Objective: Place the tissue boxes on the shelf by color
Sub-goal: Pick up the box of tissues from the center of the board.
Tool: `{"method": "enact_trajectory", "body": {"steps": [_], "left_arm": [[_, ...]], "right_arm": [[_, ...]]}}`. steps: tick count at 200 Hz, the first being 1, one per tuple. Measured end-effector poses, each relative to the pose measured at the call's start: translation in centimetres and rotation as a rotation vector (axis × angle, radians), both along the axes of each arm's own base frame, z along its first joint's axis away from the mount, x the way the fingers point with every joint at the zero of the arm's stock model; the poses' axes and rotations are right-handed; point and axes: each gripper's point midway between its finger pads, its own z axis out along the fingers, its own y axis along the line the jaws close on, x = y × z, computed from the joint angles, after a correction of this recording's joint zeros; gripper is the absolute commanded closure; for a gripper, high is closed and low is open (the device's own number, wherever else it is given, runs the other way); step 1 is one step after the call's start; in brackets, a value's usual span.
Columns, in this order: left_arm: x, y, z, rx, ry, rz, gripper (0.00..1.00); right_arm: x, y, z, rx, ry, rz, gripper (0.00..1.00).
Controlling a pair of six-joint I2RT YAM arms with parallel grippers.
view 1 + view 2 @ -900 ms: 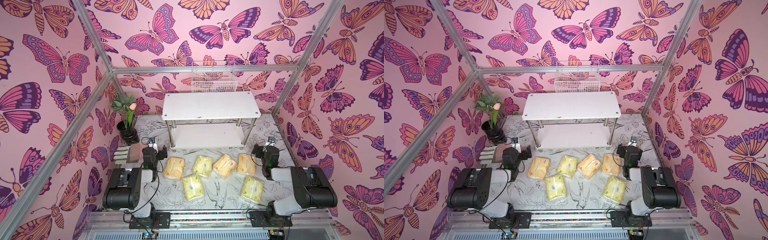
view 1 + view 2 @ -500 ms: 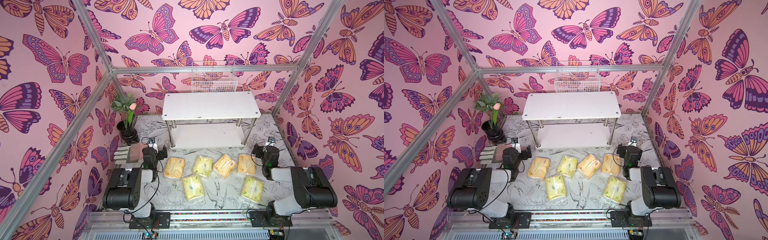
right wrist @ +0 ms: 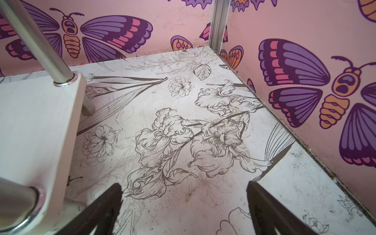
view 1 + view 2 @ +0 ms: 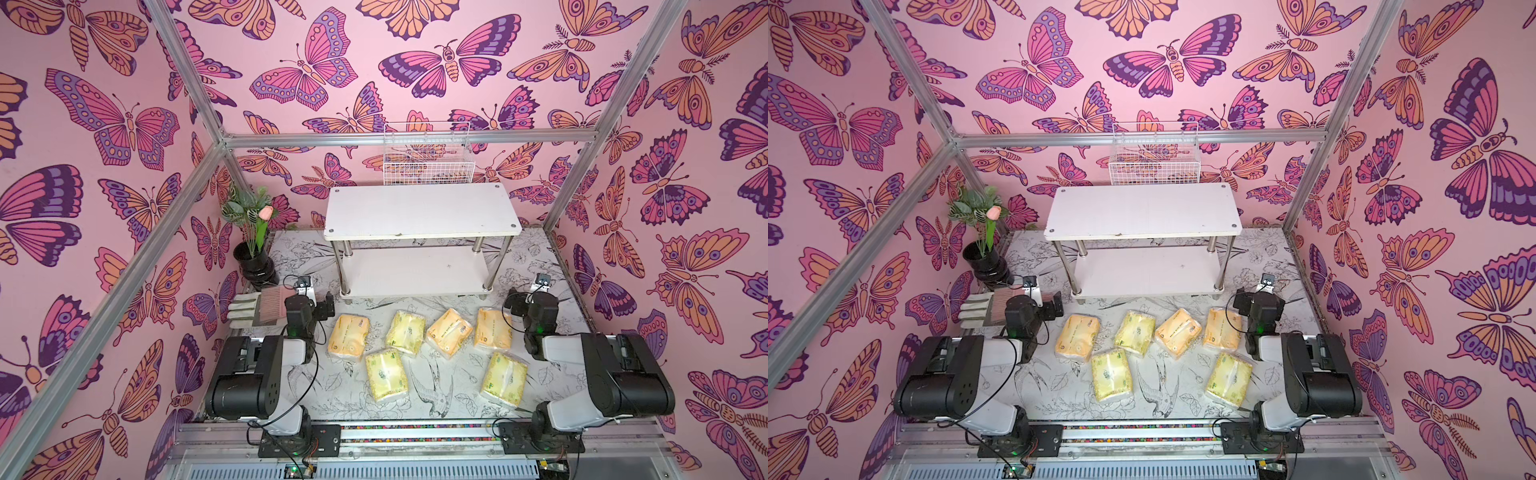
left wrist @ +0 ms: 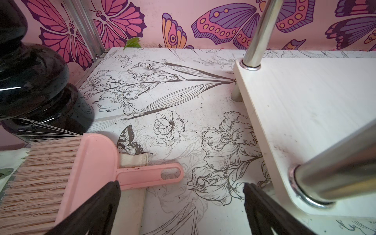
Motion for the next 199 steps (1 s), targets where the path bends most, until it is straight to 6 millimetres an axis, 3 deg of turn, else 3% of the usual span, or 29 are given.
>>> {"method": "enact_trajectory", "body": {"steps": [32,69,83,112,137,165,199], "left_arm": [[-0.4,0.1,1.7,0.013,-0.025,0.020,0.00],[-1.5,0.3,7.4,0.015,-0.142,0.068,0.00],[-2.3,0.1,9.6,-0.017,-0.181,0.084,0.00],[-4.3,-1.2,14.3,-0.156,-0.232,0.107,0.00],[-6.8,-2.8,16.8,-0.297,-0.208,0.093,0.00],[-9.6,-5.5,16.5,-0.410,-0.065,0.030,0.00],[-14.3,-9.4,11.9,-0.499,0.224,-0.065,0.00]], "right_arm": [[-0.5,0.0,1.7,-0.002,0.011,-0.001,0.01],[-0.2,-0.3,10.6,0.092,-0.112,-0.053,0.01],[-0.8,-0.6,12.7,0.179,-0.137,-0.099,0.01],[-3.3,-0.4,12.7,0.352,-0.079,-0.151,0.01],[-5.3,2.2,12.2,0.484,-0.004,-0.046,0.01],[-7.9,6.5,11.9,0.623,0.093,0.119,0.01],[-12.7,13.3,10.4,0.697,0.297,0.351,0.00]]}}
